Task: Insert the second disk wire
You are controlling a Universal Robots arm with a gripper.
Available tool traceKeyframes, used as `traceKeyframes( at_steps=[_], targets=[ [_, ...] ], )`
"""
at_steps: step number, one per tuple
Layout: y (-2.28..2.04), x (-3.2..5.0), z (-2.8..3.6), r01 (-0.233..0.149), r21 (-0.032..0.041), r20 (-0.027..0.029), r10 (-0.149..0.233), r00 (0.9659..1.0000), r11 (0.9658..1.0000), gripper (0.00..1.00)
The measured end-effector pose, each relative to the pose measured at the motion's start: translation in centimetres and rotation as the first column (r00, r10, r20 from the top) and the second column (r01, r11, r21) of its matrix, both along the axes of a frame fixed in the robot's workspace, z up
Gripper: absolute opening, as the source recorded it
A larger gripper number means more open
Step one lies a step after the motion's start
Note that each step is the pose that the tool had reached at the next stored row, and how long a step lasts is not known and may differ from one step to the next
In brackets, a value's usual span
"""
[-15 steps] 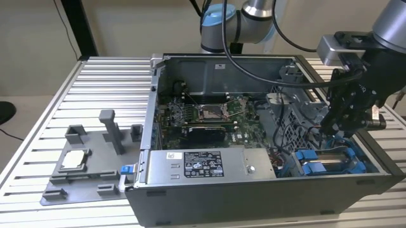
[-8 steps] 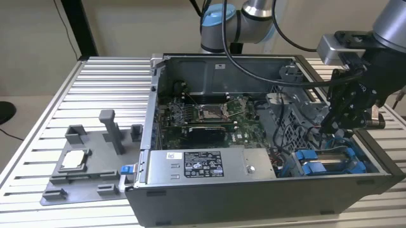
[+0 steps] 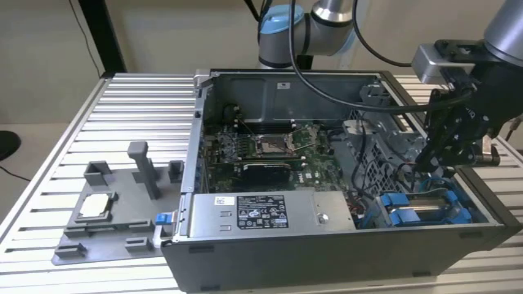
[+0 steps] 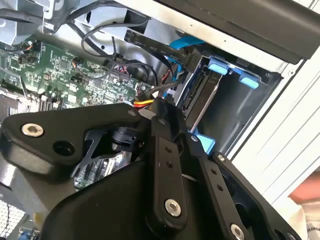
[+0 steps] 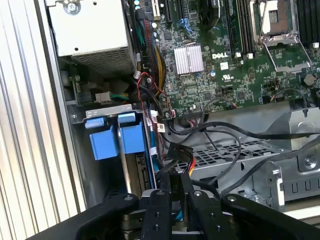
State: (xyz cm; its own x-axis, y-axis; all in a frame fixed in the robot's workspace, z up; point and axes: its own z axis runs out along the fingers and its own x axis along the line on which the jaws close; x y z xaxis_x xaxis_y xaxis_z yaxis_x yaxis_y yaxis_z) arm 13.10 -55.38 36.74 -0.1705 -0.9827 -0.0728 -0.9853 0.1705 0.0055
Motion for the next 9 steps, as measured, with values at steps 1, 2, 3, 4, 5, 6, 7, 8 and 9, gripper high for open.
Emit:
traceKeyframes(
  at_steps=[1,2,3,4,5,6,7,8,9],
  targets=[
    [0.00,0.00,0.00,0.000,0.0000,0.0000,0.000,1.0000,1.0000,0.00],
    [-0.01,0.00,0.00,0.000,-0.0001,0.0000,0.000,1.0000,1.0000,0.00],
    [-0.01,0.01,0.00,0.000,-0.0001,0.0000,0.000,1.0000,1.0000,0.00],
    [-0.01,0.01,-0.01,0.000,-0.0007,0.0000,0.000,1.0000,1.0000,0.00],
    [-0.01,0.03,-0.03,0.000,-0.0020,0.0000,0.000,1.0000,1.0000,0.00],
    [0.00,0.08,-0.04,0.000,-0.0042,0.0000,0.000,1.0000,1.0000,0.00],
    [-0.01,0.14,-0.06,0.000,-0.0074,0.0000,0.000,1.0000,1.0000,0.00],
    [-0.01,0.20,-0.09,0.000,-0.0124,0.0000,0.000,1.0000,0.9999,0.00],
    [-0.01,0.25,-0.13,0.000,-0.0177,0.0006,0.000,1.0000,0.9998,0.00]
  ],
)
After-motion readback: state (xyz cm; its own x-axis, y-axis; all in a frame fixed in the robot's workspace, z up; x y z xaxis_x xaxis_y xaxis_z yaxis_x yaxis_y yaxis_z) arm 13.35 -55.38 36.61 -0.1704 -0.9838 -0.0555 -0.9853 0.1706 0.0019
